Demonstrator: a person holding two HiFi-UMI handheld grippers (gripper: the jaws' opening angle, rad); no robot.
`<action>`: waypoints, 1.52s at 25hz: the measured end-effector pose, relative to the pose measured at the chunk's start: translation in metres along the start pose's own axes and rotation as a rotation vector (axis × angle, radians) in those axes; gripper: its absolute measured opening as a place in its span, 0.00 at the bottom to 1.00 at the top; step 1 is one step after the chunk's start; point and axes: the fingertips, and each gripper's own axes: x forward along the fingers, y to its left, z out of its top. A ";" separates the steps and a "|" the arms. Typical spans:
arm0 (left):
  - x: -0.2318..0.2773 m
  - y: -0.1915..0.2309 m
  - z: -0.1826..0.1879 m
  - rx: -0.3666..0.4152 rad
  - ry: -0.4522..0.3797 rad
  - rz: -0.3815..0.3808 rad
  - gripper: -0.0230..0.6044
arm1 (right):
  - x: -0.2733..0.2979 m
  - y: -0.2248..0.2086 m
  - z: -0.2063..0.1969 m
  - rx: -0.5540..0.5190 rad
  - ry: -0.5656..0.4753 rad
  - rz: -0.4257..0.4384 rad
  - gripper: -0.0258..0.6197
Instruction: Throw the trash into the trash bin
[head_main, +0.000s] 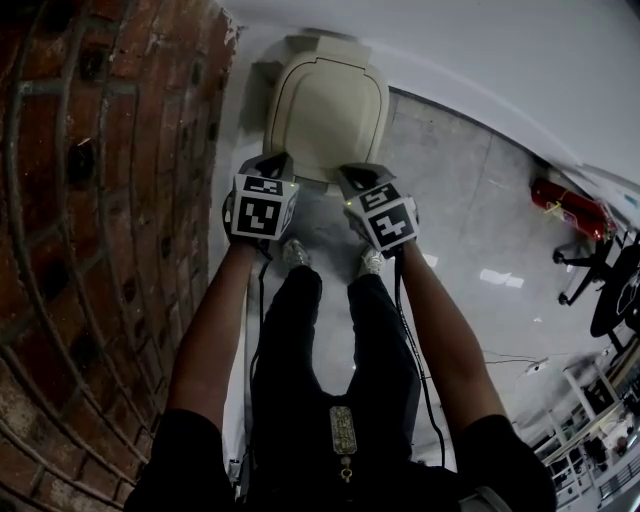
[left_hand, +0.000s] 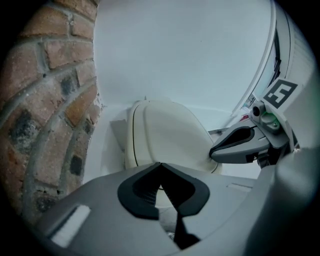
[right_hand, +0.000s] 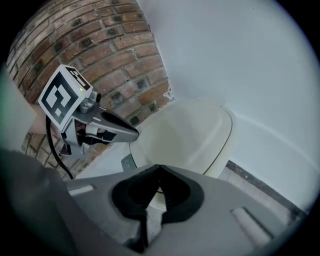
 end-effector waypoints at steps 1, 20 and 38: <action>0.000 0.001 0.000 0.001 -0.003 0.001 0.05 | 0.000 0.000 0.001 0.001 -0.004 0.001 0.04; -0.148 -0.103 0.081 0.018 -0.221 -0.033 0.05 | -0.188 0.042 0.066 -0.113 -0.273 -0.027 0.04; -0.413 -0.229 0.154 0.049 -0.494 0.020 0.05 | -0.468 0.136 0.134 -0.200 -0.602 -0.025 0.04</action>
